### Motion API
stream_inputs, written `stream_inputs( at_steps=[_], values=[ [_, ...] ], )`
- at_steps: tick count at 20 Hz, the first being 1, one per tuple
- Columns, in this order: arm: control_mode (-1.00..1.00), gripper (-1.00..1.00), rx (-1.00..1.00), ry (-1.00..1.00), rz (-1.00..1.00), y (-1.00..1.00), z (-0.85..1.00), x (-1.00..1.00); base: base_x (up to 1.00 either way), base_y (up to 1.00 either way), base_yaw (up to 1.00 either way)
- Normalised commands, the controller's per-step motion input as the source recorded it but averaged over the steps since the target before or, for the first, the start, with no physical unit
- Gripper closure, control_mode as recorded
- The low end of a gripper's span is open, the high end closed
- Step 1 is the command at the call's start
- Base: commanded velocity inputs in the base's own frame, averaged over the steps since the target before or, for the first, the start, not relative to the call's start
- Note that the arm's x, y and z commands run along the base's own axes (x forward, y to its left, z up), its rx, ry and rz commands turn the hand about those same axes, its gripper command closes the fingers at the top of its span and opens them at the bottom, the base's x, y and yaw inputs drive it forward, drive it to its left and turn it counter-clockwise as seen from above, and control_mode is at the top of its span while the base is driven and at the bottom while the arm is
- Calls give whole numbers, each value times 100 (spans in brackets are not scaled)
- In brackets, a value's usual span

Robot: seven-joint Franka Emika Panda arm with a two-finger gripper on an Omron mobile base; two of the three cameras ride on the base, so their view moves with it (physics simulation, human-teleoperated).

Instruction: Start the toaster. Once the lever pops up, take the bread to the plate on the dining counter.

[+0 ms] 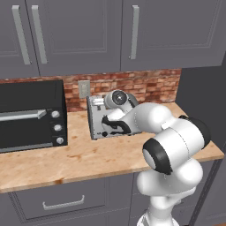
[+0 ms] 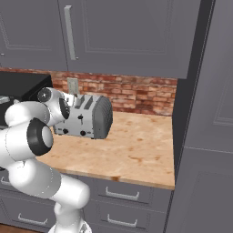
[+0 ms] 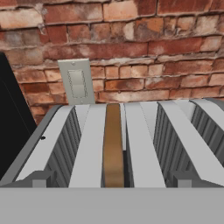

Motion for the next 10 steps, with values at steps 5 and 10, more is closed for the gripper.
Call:
stream_inputs(
  at_steps=[5, 10],
  values=[
    [-100, -100, 0, 0, 0, 0, 0, 0, 0, 0, 0],
    [-100, -100, 0, 0, 0, 0, 0, 0, 0, 0, 0]
  ],
)
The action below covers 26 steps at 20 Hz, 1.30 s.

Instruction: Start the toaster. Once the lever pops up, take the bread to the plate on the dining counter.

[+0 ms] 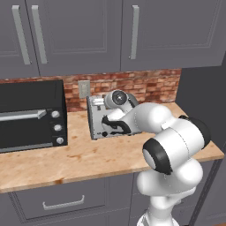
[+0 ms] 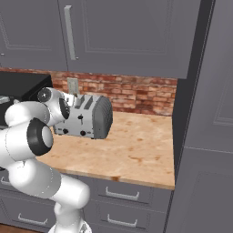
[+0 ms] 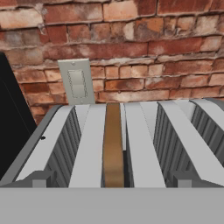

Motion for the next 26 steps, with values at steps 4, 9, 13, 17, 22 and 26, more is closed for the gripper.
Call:
stream_inputs(
  at_steps=[4, 9, 13, 17, 22, 26],
  values=[
    [-100, -100, 0, 0, 0, 0, 0, 0, 0, 0, 0],
    [-100, -100, 0, 0, 0, 0, 0, 0, 0, 0, 0],
    [-100, -100, 0, 0, 0, 0, 0, 0, 0, 0, 0],
    [-100, -100, 0, 0, 0, 0, 0, 0, 0, 0, 0],
    [-100, -100, 0, 0, 0, 0, 0, 0, 0, 0, 0],
    [-100, -100, 0, 0, 0, 0, 0, 0, 0, 0, 0]
  ],
)
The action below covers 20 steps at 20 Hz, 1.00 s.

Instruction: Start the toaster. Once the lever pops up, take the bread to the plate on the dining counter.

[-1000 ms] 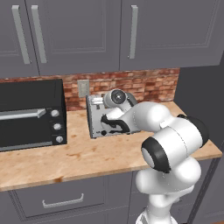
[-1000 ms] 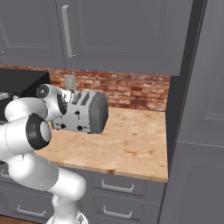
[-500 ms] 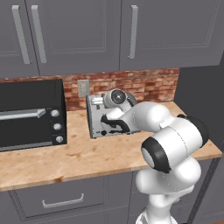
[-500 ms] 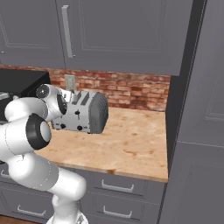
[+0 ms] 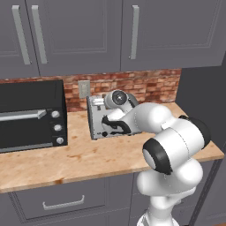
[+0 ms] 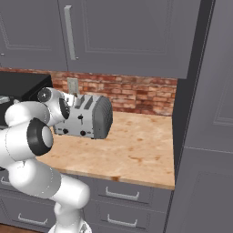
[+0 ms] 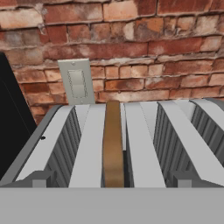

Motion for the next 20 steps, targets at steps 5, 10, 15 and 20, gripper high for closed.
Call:
stream_inputs(
  at_steps=[5, 10, 15, 20],
  values=[
    [-100, -100, 0, 0, 0, 0, 0, 0, 0, 0, 0],
    [-100, -100, 0, 0, 0, 0, 0, 0, 0, 0, 0],
    [-100, -100, 0, 0, 0, 0, 0, 0, 0, 0, 0],
    [-100, -100, 0, 0, 0, 0, 0, 0, 0, 0, 0]
  ],
)
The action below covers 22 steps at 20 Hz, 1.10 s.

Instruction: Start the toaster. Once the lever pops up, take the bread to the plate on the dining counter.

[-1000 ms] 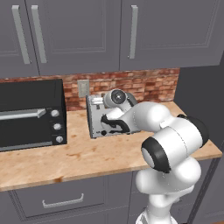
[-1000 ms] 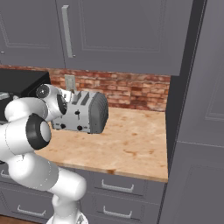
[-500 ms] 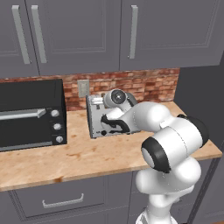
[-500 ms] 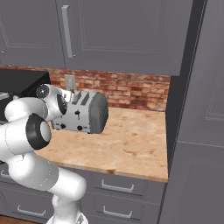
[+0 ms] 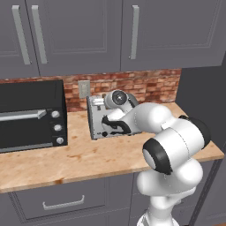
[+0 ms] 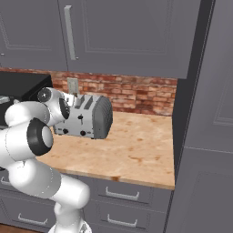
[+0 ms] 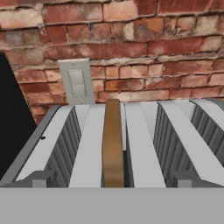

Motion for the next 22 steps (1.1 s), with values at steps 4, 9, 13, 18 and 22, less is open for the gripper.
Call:
stream_inputs(
  at_steps=[4, 9, 13, 18, 22],
  values=[
    [-100, -100, 0, 0, 0, 0, 0, 0, 0, 0, 0],
    [-100, -100, 0, 0, 0, 0, 0, 0, 0, 0, 0],
    [-100, -100, 0, 0, 0, 0, 0, 0, 0, 0, 0],
    [-100, -100, 0, 0, 0, 0, 0, 0, 0, 0, 0],
    [-100, -100, 0, 0, 0, 0, 0, 0, 0, 0, 0]
  ],
)
